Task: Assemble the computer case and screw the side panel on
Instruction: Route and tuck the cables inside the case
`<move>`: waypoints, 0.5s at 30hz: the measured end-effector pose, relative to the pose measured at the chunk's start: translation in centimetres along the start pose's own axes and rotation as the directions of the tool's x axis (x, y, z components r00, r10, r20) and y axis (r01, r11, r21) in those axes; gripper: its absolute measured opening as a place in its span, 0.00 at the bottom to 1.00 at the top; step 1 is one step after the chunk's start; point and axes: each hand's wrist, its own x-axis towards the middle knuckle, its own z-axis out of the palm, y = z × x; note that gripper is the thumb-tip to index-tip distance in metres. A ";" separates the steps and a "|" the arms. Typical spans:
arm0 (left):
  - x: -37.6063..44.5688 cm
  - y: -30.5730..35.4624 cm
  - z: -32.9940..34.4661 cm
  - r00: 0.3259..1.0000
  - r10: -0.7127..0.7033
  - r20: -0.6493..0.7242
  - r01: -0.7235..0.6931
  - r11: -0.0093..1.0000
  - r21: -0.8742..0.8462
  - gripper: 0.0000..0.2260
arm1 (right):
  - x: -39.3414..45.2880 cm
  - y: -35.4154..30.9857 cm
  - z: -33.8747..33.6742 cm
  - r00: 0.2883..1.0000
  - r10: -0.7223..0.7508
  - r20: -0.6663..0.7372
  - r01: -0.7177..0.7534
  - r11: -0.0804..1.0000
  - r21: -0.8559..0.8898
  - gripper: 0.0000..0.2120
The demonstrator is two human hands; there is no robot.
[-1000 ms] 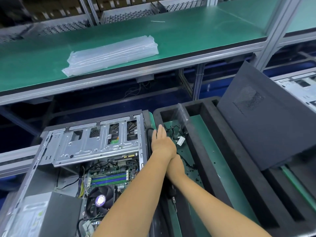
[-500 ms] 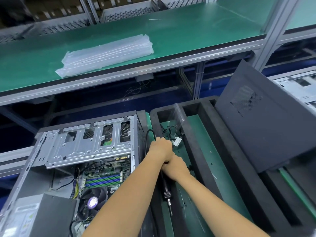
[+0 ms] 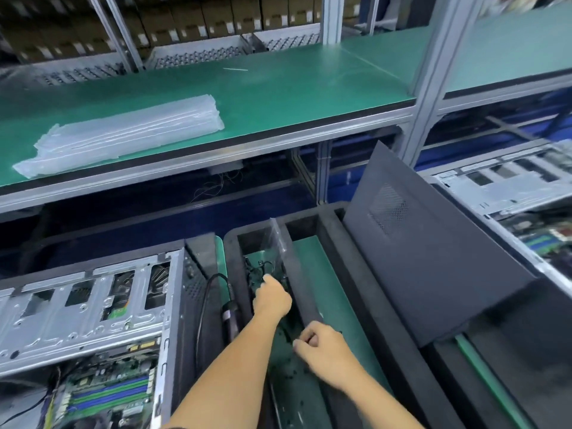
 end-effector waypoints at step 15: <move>-4.9 5.4 -9.5 0.983 -0.027 -0.182 -0.105 0.729 -0.677 0.07 | 0.9 -3.1 -3.0 0.988 -0.090 -0.126 0.111 0.979 0.169 0.04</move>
